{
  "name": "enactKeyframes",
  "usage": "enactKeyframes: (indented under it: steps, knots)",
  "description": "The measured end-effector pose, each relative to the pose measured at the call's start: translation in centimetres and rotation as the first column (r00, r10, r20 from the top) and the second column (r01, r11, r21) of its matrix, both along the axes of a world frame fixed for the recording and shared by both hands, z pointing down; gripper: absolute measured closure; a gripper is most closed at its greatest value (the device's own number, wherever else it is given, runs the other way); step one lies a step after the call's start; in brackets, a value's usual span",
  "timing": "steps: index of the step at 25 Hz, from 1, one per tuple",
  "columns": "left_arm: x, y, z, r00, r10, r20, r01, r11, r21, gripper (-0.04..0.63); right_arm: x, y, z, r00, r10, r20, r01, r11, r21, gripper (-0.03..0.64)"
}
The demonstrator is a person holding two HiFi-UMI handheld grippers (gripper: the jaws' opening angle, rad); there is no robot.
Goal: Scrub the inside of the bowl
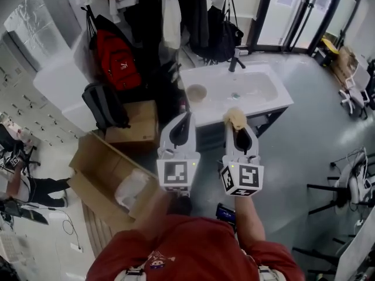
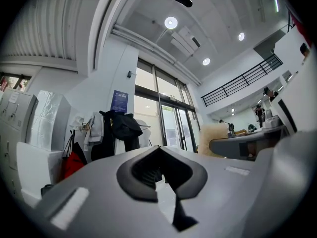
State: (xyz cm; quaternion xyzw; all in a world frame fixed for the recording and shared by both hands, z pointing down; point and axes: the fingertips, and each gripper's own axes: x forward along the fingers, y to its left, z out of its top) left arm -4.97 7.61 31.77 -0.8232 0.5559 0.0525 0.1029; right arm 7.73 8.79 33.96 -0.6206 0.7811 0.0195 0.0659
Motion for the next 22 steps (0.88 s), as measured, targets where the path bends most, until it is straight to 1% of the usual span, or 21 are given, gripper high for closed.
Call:
enactKeyframes:
  steps: [4,6,13,17,20,22]
  knots:
    - [-1.7,-4.7,0.4,1.0,0.008,-0.013,-0.008,1.0,-0.021,0.589,-1.7,-4.3,-0.2,1.0,0.0,-0.027,0.0,1.0,-0.006,0.541]
    - [-2.4,-6.8,0.7,1.0,0.014,-0.013,-0.015,1.0,-0.02,0.589,-2.4,-6.2,-0.5,0.999,0.002,-0.039,-0.002,1.0,-0.003,0.541]
    - [-3.6,-12.9,0.7,0.999,0.049,-0.016,-0.049,0.998,-0.029,0.589,-4.3,-12.0,-0.8,0.999,0.015,-0.041,-0.014,1.0,0.012,0.541]
    - [-3.5,-15.2,0.9,0.997,0.066,-0.033,-0.068,0.997,-0.037,0.589,-5.0,-14.1,-0.1,0.998,0.01,-0.058,-0.009,1.0,0.007,0.541]
    - [-2.9,-16.6,1.2,0.996,0.075,-0.04,-0.077,0.996,-0.046,0.589,-4.4,-15.7,0.2,0.999,0.021,-0.043,-0.021,1.0,-0.002,0.541]
    - [-2.6,-17.8,1.3,0.997,0.072,-0.029,-0.073,0.996,-0.045,0.589,-3.8,-17.0,0.3,0.999,0.024,-0.031,-0.024,1.0,-0.002,0.541]
